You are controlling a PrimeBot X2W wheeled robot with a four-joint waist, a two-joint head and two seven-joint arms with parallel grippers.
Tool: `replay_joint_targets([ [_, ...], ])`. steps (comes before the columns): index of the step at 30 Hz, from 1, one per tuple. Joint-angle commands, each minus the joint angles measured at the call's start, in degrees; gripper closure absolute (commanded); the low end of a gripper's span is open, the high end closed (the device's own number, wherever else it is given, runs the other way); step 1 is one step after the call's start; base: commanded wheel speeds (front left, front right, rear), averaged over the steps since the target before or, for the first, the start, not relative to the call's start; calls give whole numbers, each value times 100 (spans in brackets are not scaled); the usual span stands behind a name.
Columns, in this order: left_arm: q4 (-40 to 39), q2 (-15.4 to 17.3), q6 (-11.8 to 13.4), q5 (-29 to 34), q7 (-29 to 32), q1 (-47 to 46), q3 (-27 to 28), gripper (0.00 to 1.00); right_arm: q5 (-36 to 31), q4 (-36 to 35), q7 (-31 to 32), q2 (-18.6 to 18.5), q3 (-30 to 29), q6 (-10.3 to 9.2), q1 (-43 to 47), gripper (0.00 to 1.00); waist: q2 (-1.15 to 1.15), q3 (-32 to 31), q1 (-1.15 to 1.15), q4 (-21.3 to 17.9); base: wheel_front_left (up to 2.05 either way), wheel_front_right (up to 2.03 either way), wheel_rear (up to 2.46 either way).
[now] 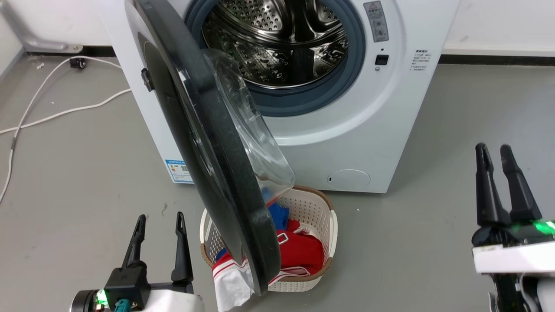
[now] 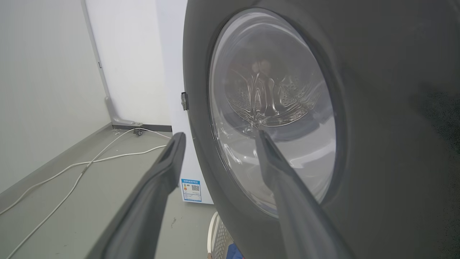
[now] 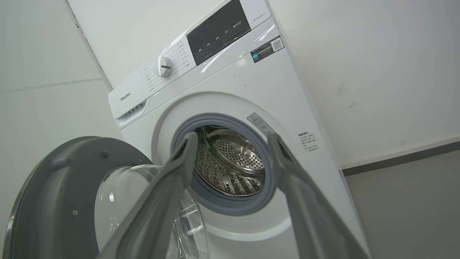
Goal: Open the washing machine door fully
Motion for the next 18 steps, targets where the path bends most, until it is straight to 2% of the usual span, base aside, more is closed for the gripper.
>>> replay_joint_targets([
  [1,-15,0,-20,41,-16,58,15,0,-178,-54,-6,97,-36,16,154,0,0,-33,1,-28,0,0,0],
  [6,-11,0,-29,46,-16,102,36,0,-1390,-388,-8,458,-521,16,531,0,0,-101,1,-84,0,0,0],
  [7,-12,0,-31,49,-16,121,40,0,-1830,-485,-8,556,-642,15,672,0,0,-124,1,-101,0,0,0],
  [10,-13,0,-32,48,-16,121,32,0,-2360,-572,-9,669,-753,15,863,0,0,-141,1,-110,0,0,0],
  [13,-15,0,-38,51,-16,116,23,0,-2753,-609,-9,796,-838,15,1047,0,0,-151,1,-104,0,0,0],
  [18,-3,0,-37,40,-16,114,8,0,-3044,-523,-10,1018,-1011,15,1345,0,0,-162,1,-84,0,0,0],
])
